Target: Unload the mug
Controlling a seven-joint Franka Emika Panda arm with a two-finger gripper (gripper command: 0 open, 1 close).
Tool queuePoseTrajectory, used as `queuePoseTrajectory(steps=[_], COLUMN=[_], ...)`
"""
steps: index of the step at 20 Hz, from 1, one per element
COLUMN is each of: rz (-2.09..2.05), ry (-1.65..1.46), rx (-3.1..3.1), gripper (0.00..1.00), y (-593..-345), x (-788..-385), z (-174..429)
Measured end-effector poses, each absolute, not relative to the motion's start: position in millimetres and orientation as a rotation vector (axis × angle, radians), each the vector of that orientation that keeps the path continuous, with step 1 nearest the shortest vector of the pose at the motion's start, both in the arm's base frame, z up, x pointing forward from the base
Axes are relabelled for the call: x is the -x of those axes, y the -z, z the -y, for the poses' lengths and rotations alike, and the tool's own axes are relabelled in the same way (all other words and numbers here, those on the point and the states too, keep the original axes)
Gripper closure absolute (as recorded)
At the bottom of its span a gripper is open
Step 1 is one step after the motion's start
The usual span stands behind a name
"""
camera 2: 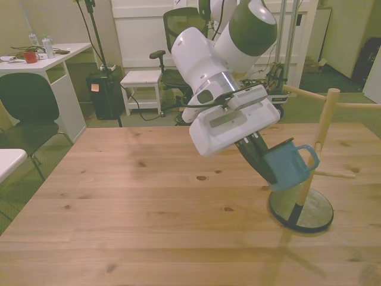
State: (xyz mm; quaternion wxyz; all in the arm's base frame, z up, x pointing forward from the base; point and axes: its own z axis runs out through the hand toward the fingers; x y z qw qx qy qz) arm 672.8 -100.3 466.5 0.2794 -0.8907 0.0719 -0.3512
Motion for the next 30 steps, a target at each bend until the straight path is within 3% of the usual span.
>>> queuePoseTrajectory(steps=[9,16,22,30], rz=[-0.528,-0.69,-0.739,-0.865], ry=[0.972,0.69,0.43,0.239], rx=[2.432,2.532,2.575,2.679], gripper=[1.0,1.0,1.0,1.0], y=[-486.3,-516.1,-489.8,-446.0], x=[-659.1,-596.1,-546.4,-515.2], z=[174.6,198.1,212.2,226.7])
